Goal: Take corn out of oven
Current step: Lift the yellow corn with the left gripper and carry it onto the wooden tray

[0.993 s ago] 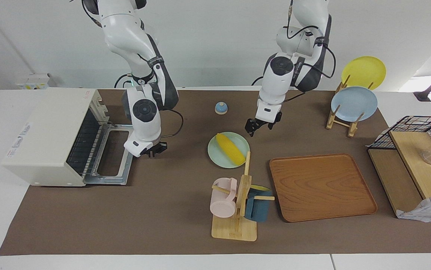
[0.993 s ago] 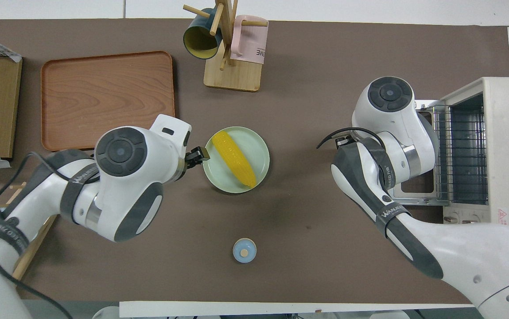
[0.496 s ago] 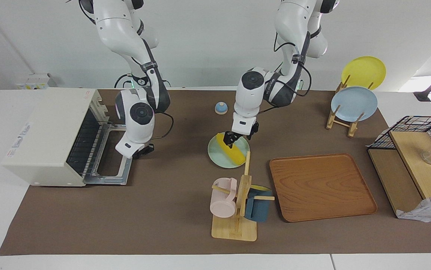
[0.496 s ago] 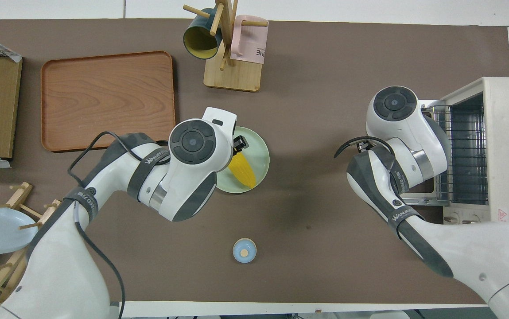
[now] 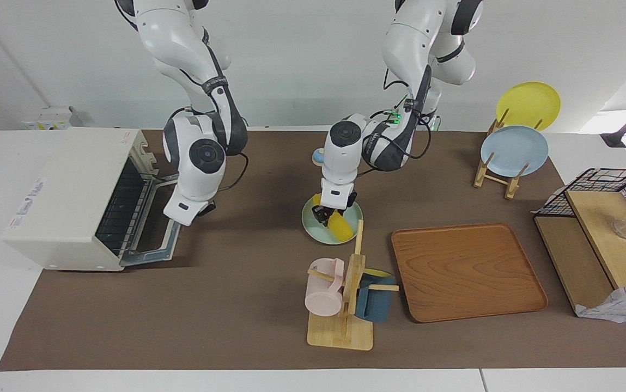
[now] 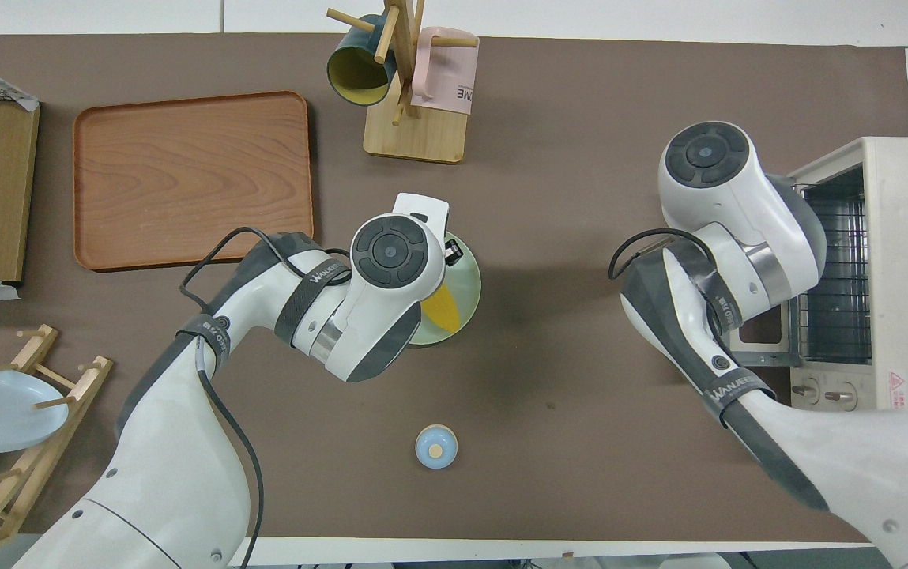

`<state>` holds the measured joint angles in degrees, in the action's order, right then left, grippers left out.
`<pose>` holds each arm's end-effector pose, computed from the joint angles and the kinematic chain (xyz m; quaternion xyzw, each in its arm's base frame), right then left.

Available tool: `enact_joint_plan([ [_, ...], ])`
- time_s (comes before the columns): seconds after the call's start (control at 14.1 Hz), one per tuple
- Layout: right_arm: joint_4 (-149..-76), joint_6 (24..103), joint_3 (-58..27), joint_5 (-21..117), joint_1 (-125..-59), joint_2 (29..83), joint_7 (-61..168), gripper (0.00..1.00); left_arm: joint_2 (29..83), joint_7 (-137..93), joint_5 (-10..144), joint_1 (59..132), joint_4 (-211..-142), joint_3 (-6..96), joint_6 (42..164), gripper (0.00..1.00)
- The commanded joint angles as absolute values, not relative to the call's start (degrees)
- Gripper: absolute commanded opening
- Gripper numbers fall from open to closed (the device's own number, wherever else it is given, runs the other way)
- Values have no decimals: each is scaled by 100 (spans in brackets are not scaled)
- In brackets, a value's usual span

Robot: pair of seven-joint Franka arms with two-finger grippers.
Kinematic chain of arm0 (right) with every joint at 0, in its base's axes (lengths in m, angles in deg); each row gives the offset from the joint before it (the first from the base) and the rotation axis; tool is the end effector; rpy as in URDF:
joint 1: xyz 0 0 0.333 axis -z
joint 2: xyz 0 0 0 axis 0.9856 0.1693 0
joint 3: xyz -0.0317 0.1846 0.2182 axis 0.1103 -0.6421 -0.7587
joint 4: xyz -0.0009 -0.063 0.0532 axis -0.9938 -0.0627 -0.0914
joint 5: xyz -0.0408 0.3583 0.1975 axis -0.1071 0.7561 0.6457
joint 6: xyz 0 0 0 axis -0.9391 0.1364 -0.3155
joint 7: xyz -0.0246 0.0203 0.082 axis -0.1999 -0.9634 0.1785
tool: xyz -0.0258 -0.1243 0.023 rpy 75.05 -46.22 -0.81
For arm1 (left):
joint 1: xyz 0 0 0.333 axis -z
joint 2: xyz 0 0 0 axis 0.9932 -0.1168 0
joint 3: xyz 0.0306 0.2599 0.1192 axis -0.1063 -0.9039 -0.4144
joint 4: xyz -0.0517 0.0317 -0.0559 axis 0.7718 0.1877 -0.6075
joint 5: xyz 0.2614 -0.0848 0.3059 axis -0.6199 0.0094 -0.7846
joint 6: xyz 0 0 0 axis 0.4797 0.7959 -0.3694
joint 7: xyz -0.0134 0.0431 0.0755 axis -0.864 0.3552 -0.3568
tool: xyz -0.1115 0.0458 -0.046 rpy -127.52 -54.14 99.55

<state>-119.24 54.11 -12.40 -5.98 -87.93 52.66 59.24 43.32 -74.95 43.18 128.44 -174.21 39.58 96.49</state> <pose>0.5788 0.0834 0.3132 0.9548 0.2061 -0.1048 0.1866 0.4711 -0.4392 0.2547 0.9737 0.2265 0.0123 0.0194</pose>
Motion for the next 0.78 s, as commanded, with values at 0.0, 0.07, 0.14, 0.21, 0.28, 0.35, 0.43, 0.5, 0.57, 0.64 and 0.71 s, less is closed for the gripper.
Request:
enact_joint_plan([
  [0.0,-11872,5273,-1167,-779,-8194,4910,5097,4,4642,-7196,4280,12656,-17078,3801,8683,0],
  [0.07,-11872,5219,-1167,-631,-8071,4822,4955,5,4880,-6558,4280,12384,-17130,3792,8374,0],
  [0.14,-11872,5167,-1167,-464,-7956,4734,4797,6,4960,-5873,4280,12033,-17131,3792,8136,0],
  [0.21,-11872,5097,-1167,-305,-7842,4638,4657,10,4944,-5004,4280,11568,-17157,3801,8143,0],
  [0.28,-11855,5009,-1167,-156,-7763,4541,4559,15,4917,-3891,4280,11094,-17227,3801,8239,0],
  [0.35,-11846,4930,-1158,-41,-7692,4444,4480,21,4856,-2983,4315,10697,-17236,3801,8422,0],
  [0.43,-11846,4859,-1167,38,-7648,4339,4436,38,4629,-2426,4315,10450,-17167,3801,8659,0],
  [0.5,-11802,4824,-1158,204,-7630,4225,4435,72,4331,-2116,4263,10239,-17009,3801,8940,0],
  [0.57,-11697,4780,-1140,423,-7613,4128,4427,100,4024,-1913,4254,10001,-16721,3792,9108,0],
  [0.64,-11479,4632,-1132,669,-7560,4075,4427,100,3864,-1780,4254,9860,-16544,3801,9118,0],
  [0.71,-11024,4291,-1131,1107,-7473,4083,4453,100,3854,-1561,4254,9798,-16498,3801,9101,8],
])
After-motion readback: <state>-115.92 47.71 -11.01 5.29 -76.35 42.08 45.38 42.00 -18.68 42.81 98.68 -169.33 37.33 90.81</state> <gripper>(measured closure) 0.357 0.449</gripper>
